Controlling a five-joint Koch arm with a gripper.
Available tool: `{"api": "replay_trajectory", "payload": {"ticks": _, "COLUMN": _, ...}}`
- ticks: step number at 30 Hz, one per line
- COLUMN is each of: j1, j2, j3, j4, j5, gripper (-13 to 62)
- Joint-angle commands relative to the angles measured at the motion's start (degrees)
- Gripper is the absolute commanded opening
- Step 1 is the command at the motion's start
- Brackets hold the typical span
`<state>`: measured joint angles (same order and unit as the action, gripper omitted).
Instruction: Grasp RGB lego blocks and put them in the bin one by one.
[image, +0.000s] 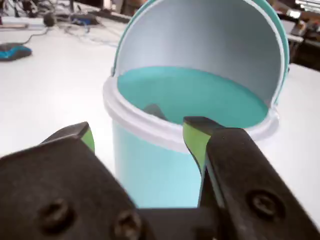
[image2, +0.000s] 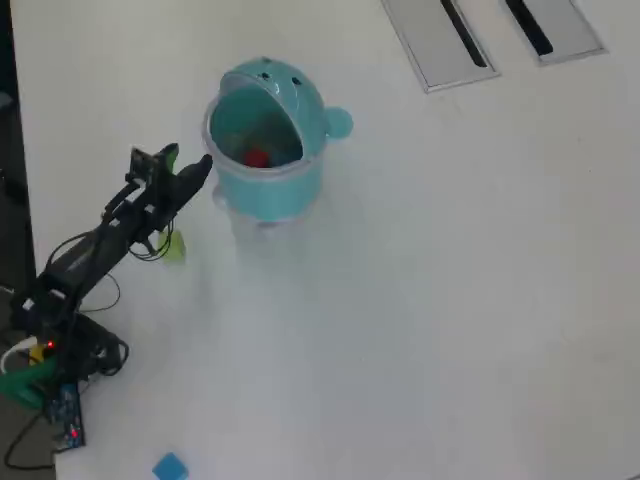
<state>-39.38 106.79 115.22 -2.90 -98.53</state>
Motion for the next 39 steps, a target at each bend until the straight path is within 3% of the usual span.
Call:
{"api": "replay_trajectory", "payload": {"ticks": 1, "j1": -0.79, "j2": 4.31, "j3": 0.00, "j4": 0.79, "j5": -0.35, "gripper": 32.1}}
{"api": "replay_trajectory", "payload": {"ticks": 26, "j1": -7.03, "j2": 16.00, "j3": 25.66, "j4": 6.86, "j5": -2.46, "gripper": 31.3}}
{"api": "replay_trajectory", "payload": {"ticks": 39, "j1": -8.00, "j2": 10.90, "j3": 29.18, "j4": 6.77, "j5": -9.67, "gripper": 31.3}}
